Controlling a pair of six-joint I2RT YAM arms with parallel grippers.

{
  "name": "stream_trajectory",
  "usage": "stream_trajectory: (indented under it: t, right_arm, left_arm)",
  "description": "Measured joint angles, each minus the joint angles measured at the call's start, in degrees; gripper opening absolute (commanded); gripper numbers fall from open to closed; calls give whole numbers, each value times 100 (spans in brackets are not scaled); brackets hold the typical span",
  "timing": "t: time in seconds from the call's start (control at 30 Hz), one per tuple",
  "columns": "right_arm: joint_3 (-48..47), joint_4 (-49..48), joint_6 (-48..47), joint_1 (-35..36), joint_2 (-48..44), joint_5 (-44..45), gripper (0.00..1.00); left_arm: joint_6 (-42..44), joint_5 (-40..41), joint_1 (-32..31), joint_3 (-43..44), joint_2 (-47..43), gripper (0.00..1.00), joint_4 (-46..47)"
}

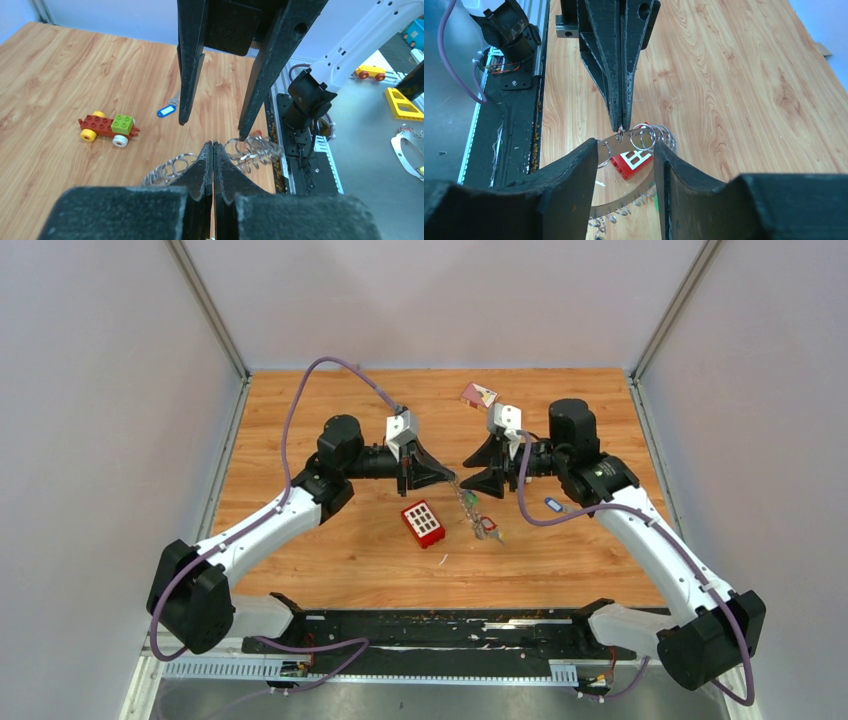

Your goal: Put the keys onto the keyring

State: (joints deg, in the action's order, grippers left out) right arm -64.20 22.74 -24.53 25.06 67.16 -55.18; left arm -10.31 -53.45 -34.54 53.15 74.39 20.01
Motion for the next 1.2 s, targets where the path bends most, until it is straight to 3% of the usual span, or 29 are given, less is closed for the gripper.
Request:
stream_trajectory:
  t: [0.8,1.2]
  right_arm:
    - [129,-116,-2,118,122,9,19]
    - [129,-109,-96,118,122,24,19]
  left_arm:
    - [-245,127,-74,-105,76,0,391]
    - [-225,103,-87,-146,76,0,393]
